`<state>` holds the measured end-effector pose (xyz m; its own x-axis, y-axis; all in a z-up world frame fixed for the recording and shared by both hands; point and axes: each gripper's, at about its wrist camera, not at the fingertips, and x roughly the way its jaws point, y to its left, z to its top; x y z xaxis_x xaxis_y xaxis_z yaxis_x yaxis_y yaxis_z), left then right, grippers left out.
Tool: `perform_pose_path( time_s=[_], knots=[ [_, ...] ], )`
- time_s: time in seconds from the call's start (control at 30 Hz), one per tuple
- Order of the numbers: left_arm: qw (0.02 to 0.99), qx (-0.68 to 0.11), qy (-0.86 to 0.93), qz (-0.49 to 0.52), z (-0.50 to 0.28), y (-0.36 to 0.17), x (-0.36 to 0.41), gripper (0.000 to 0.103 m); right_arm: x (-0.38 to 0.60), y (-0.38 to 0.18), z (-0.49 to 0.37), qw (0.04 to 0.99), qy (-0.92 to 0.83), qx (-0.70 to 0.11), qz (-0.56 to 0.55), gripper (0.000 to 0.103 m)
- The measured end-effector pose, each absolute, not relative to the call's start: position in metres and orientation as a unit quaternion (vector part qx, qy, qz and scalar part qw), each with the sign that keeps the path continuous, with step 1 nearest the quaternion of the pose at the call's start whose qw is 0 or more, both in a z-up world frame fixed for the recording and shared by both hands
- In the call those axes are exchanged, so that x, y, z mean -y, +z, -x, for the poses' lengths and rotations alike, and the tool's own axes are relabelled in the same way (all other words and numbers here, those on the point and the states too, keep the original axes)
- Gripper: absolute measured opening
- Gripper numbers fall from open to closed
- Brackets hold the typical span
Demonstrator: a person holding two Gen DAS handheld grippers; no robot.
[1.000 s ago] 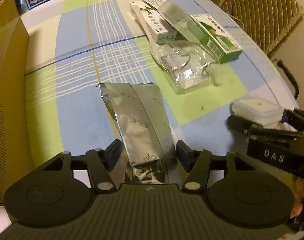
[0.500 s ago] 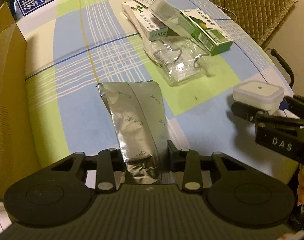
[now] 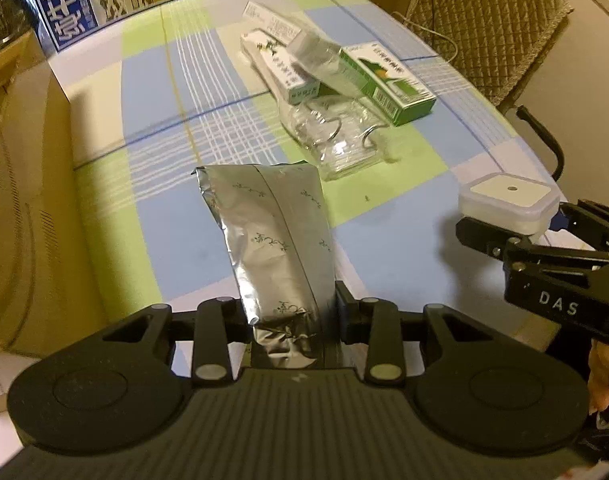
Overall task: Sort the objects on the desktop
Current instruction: 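Lift the silver foil bag with the left tool while the right tool lifts the night light, then carry both items to the box and open the left tool to drop the foil bag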
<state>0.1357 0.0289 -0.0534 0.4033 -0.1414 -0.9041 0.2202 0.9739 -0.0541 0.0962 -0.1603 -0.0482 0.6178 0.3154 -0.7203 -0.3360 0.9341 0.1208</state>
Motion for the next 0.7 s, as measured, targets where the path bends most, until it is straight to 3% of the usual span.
perform_pose_path(
  time_s=[0.7],
  knots=[
    [0.869, -0.484, -0.103, -0.004, -0.080, 0.024, -0.058, 0.031, 0.117, 0.012, -0.048, 0.910, 0.229, -0.343, 0.034, 0.057]
  ],
)
